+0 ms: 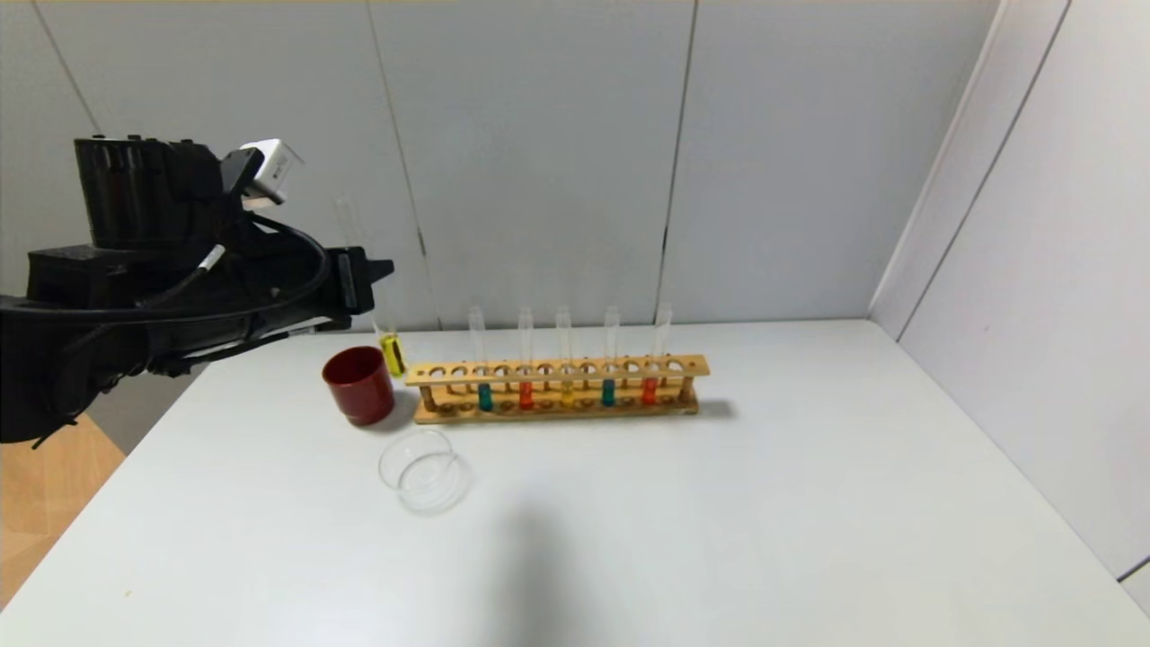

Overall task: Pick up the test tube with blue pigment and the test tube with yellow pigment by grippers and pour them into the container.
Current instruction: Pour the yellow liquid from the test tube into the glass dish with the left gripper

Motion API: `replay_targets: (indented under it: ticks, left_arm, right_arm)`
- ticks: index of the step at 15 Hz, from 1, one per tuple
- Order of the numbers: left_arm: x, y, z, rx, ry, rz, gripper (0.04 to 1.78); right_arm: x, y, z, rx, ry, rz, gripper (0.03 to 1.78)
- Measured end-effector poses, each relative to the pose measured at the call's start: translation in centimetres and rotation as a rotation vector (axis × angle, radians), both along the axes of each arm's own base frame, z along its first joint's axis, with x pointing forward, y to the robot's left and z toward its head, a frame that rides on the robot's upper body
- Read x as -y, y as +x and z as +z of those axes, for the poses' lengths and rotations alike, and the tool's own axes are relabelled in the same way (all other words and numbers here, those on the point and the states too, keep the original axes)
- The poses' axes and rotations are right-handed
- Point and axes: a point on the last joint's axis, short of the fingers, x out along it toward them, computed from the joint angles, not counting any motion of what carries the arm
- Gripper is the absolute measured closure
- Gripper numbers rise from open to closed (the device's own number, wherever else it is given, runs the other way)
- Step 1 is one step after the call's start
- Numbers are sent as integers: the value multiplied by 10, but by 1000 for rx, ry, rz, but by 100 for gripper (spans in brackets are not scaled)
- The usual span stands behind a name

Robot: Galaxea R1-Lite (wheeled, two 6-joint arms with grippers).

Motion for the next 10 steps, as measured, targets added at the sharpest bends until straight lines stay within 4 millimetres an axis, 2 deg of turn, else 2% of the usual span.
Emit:
replay_targets:
  ticks: [10]
  left_arm:
    - [16,-10,-12,-103,-162,-6,150]
  right_arm:
    - [0,0,0,0,0,0,6]
